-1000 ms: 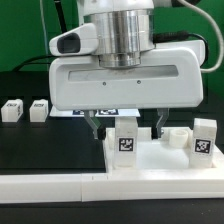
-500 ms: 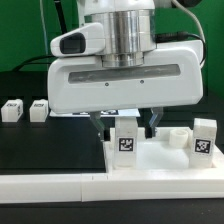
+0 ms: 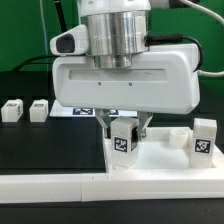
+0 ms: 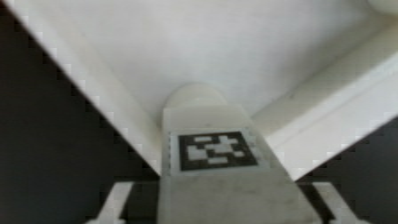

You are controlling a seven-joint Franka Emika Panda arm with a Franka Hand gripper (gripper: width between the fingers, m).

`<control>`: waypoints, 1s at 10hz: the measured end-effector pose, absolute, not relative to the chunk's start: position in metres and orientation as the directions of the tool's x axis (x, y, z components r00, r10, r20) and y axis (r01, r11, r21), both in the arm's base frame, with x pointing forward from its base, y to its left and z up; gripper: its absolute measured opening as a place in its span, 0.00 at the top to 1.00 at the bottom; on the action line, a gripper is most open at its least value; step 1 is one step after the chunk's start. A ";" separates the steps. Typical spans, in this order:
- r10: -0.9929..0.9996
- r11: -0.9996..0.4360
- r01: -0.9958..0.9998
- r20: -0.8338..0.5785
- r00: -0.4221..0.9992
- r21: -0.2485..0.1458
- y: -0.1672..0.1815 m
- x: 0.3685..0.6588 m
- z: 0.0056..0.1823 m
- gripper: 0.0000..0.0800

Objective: Assemble square table

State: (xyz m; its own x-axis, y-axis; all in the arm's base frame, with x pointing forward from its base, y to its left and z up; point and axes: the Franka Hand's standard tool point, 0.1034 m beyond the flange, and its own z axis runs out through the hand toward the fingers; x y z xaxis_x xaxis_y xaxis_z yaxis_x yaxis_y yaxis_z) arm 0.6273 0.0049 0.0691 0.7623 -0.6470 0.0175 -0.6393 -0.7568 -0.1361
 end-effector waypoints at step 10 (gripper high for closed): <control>-0.934 -0.315 -0.935 -0.118 0.336 -0.164 0.005 0.625 0.066 0.30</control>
Offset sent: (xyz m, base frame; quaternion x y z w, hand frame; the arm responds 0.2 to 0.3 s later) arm 0.0113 -0.0038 -0.0035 0.1519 -0.1090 0.4202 0.8880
